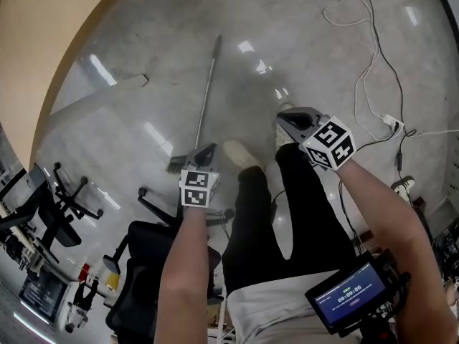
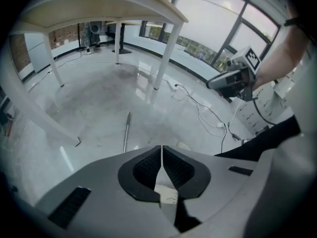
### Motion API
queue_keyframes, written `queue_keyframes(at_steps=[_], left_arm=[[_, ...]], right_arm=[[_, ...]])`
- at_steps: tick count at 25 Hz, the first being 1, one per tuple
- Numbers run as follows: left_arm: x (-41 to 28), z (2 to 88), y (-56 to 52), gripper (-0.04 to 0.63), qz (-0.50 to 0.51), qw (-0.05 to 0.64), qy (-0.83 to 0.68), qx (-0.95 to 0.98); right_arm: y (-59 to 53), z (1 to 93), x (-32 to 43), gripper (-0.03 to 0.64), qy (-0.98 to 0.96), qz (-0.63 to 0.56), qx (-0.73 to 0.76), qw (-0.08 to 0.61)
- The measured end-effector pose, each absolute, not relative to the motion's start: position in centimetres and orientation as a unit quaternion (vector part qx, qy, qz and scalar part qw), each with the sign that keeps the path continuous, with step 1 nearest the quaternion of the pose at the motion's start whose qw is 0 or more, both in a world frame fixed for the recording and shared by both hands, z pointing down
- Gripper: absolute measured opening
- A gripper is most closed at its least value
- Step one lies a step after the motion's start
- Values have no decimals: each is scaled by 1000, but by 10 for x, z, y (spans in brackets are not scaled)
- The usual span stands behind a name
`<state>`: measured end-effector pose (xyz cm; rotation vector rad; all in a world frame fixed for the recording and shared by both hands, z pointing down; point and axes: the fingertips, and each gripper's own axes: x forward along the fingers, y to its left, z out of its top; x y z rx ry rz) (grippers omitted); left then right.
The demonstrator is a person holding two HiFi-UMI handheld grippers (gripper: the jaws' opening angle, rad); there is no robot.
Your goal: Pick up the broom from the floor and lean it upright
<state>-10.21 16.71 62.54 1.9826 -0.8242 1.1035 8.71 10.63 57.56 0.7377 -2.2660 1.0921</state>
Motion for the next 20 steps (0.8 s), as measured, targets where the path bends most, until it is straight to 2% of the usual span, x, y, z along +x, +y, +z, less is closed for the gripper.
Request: queue_keyframes(at_steps=[7,20], left_arm=[[-104,685,152,18,456,344,-303,763],[-128,825,127,18,487,345,-321,735]], right_arm=[[98,617,112,20,-831,402,277,268],[72,719,115,20,-848,375,245,282]])
